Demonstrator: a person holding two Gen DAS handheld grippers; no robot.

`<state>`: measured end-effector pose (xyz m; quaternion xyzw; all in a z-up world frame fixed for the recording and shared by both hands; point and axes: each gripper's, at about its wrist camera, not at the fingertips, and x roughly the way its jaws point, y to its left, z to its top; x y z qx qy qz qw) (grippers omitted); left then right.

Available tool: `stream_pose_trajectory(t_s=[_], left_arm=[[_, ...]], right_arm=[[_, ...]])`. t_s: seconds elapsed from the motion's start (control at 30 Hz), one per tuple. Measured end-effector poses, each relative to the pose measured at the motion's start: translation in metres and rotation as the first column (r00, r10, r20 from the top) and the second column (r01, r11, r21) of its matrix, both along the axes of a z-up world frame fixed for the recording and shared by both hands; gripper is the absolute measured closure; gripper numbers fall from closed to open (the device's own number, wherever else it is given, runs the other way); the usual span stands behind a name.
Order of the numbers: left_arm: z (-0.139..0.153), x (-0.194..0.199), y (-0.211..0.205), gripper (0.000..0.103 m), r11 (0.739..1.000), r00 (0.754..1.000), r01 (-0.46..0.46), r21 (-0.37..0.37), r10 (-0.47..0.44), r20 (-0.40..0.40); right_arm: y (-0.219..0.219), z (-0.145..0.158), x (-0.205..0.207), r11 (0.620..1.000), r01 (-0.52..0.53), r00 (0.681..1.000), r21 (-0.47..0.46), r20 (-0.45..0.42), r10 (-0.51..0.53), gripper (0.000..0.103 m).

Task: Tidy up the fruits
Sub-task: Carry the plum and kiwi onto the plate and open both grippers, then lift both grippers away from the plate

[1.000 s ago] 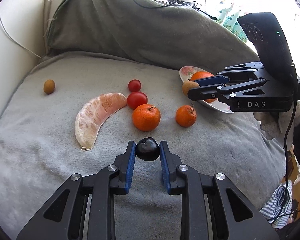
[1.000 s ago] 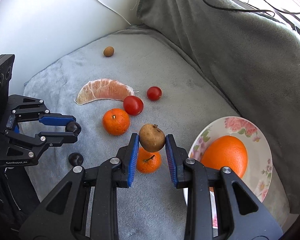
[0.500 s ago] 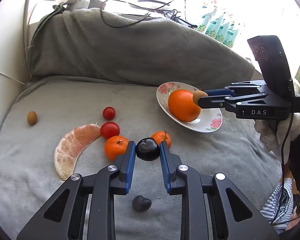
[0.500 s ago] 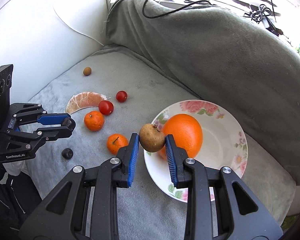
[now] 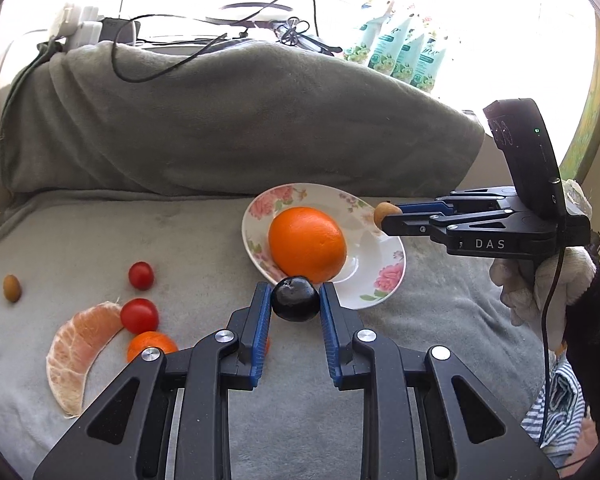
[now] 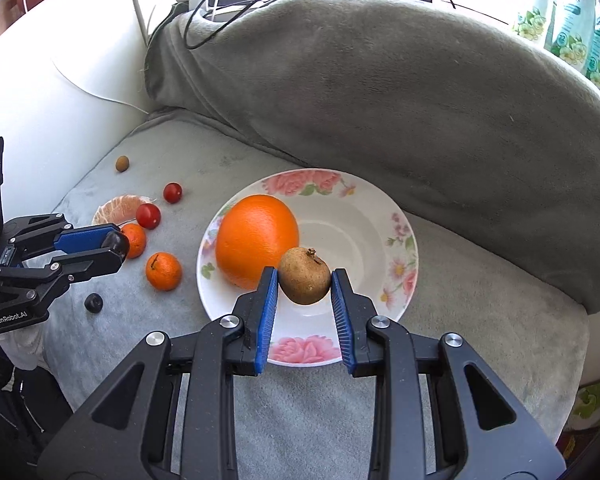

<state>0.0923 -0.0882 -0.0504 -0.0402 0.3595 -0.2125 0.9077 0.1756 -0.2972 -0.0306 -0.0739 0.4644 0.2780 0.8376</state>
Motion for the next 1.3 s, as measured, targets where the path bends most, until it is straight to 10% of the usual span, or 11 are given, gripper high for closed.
stream_pose_trajectory(t_s=[1.1,1.23,1.3], left_arm=[[-0.009,0.029,-0.077,0.074,0.993,0.995,0.097,0.071,-0.098,0.011],[-0.007,0.028,-0.078,0.051,0.993,0.995,0.091,0.075,-0.093,0.026],[-0.007,0.028,-0.078,0.047,0.993,0.996,0.086,0.082,-0.088,0.03]], right_arm=[[-0.014,-0.021,0.048,0.992,0.103,0.994,0.07,-0.048,-0.1,0.074],[-0.015,-0.016,0.046,0.991,0.114,0.993,0.069,-0.019,-0.113,0.033],[-0.016,-0.013,0.046,0.99,0.118,0.993,0.076,-0.014,-0.117,0.032]])
